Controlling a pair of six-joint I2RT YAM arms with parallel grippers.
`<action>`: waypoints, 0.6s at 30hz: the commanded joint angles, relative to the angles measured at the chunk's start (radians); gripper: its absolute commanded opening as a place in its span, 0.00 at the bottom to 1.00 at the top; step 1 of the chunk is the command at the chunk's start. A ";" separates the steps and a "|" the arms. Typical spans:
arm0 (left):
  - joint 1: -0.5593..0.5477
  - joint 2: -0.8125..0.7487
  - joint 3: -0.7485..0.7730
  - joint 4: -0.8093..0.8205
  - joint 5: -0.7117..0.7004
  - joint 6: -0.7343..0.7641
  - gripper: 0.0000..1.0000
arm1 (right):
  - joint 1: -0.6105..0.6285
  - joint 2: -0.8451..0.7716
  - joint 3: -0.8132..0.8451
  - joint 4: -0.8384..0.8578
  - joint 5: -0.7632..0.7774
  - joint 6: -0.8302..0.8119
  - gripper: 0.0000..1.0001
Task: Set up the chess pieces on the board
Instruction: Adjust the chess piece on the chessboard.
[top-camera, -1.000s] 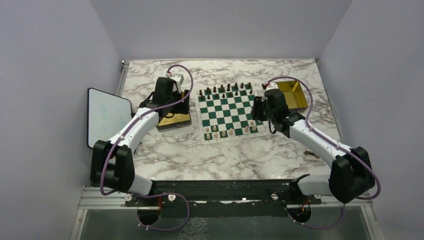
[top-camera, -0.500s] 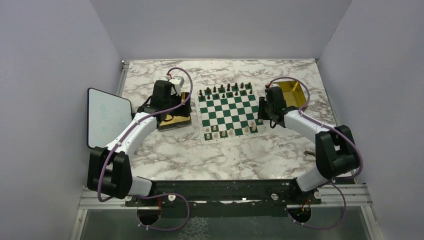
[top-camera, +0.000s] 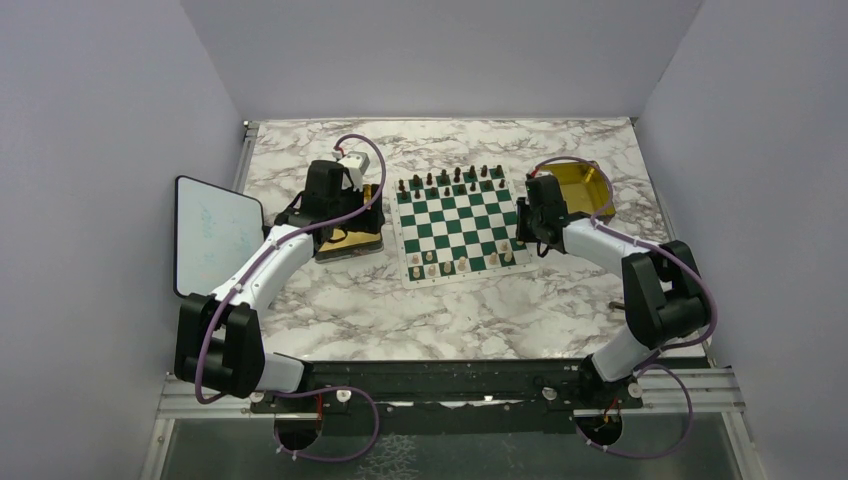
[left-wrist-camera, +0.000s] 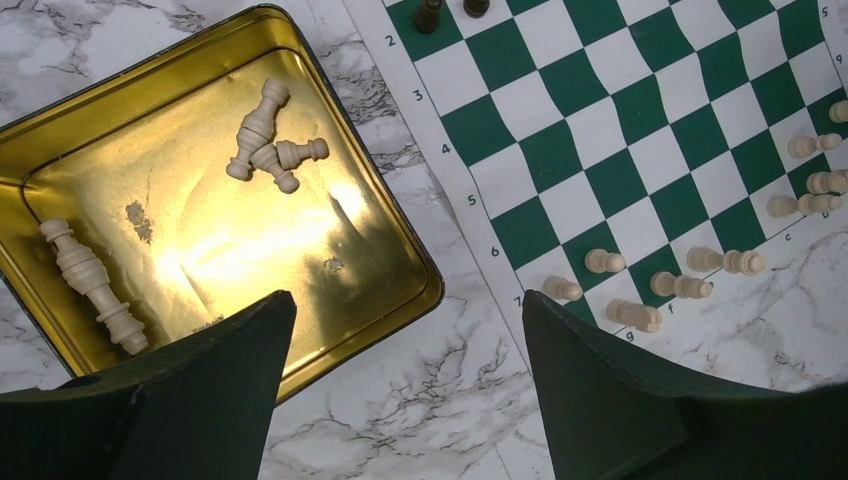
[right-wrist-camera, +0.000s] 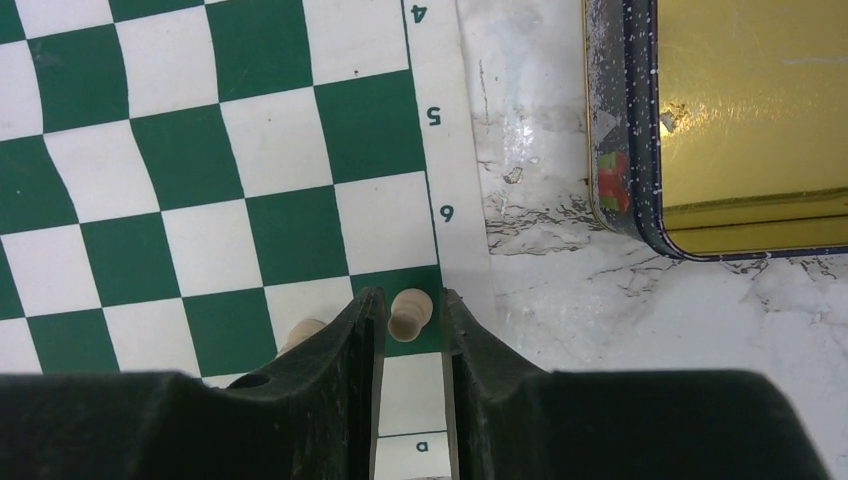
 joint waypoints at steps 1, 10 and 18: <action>0.000 -0.024 -0.007 0.024 0.023 0.015 0.85 | -0.005 0.011 0.028 0.010 -0.009 -0.012 0.30; 0.000 -0.028 -0.008 0.024 0.018 0.018 0.86 | -0.004 0.032 0.035 -0.002 -0.031 -0.012 0.30; 0.000 -0.029 -0.008 0.024 0.016 0.019 0.87 | -0.005 0.034 0.040 -0.015 -0.035 -0.013 0.23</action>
